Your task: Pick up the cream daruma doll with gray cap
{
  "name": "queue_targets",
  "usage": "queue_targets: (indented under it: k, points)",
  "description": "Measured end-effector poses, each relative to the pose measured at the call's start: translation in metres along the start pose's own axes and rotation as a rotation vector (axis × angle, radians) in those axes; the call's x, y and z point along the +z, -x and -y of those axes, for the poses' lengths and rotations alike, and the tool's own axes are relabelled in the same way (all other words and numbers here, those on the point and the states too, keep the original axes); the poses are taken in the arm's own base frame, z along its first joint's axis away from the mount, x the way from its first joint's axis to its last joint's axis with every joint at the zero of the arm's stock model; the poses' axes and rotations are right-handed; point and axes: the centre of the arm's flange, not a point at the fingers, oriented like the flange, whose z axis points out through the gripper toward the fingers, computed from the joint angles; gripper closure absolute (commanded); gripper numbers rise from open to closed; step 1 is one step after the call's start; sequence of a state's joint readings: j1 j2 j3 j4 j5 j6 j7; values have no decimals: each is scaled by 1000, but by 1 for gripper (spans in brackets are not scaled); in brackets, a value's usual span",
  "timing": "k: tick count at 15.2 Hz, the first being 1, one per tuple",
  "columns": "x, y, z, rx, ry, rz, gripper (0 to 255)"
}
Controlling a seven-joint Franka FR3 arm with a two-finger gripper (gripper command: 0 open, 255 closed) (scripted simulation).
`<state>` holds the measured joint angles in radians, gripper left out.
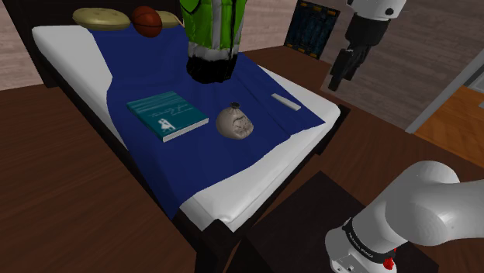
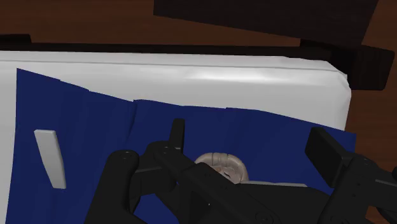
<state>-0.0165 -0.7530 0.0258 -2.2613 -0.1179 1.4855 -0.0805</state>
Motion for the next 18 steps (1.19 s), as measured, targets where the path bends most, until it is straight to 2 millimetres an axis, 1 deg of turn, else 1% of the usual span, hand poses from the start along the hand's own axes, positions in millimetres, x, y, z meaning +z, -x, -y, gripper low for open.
queue_targets:
  k: [1,2,3,5,7,8,9,12,16,18]
  points:
    - [0,0,0,0,0,0,0]
    - [2,-6,0,3,-2,1,0]
    - [10,-12,1,7,-6,3,0]
    - [19,-36,1,17,-14,6,0]
    - [36,-54,3,27,-23,10,0]
    - [42,-67,1,33,-27,10,0]
    - [51,-76,2,38,-32,13,0]
    - [72,-112,4,55,-46,18,0]
    - [101,-155,5,77,-64,24,0]
    - [116,-179,6,89,-74,28,0]
